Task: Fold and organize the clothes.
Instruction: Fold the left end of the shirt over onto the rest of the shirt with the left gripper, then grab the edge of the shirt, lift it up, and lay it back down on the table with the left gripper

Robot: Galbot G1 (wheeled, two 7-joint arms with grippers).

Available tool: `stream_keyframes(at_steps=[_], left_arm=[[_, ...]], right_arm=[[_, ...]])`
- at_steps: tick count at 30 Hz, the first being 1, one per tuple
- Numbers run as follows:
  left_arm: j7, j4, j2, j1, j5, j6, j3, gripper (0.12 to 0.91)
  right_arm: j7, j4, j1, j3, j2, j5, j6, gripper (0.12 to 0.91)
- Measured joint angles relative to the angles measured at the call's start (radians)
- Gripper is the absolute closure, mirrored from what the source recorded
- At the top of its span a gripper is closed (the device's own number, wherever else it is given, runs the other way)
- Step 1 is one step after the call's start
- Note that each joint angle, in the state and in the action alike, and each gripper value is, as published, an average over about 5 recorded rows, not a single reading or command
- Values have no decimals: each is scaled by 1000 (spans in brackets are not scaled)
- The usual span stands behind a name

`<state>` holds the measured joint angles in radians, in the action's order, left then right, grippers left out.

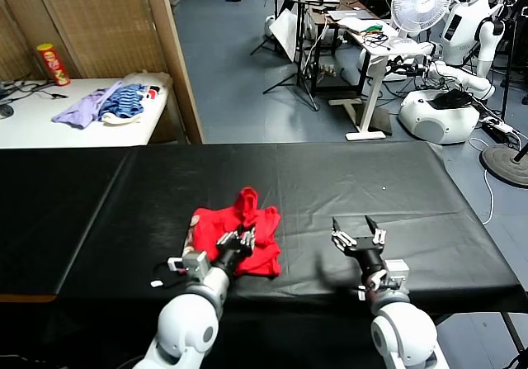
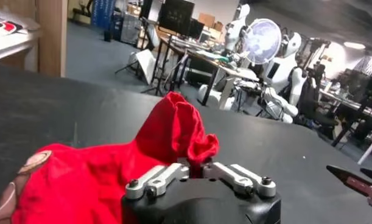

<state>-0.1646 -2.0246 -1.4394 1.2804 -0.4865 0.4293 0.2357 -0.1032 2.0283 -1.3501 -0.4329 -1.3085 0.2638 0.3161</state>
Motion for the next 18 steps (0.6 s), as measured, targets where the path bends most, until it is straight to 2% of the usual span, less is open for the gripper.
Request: stream_keyframes(at_steps=[3, 6, 8, 13, 18], left_arm=[[17, 2, -13, -8, -70, -29, 0, 375], [27, -8, -14, -16, -126, -45, 12, 264], [28, -18, -3, -15, -132, -52, 28, 240], [37, -25, 65, 9, -75, -75, 101, 232], [41, -9, 121, 53, -44, -82, 192, 232]], right_arm=[[12, -8, 14, 21, 9, 2, 4, 227], [26, -17, 36, 51, 22, 7, 12, 227], [38, -23, 55, 79, 30, 16, 14, 227], [72, -41, 115, 176, 34, 33, 3, 227], [75, -74, 185, 289, 18, -2, 10, 227]])
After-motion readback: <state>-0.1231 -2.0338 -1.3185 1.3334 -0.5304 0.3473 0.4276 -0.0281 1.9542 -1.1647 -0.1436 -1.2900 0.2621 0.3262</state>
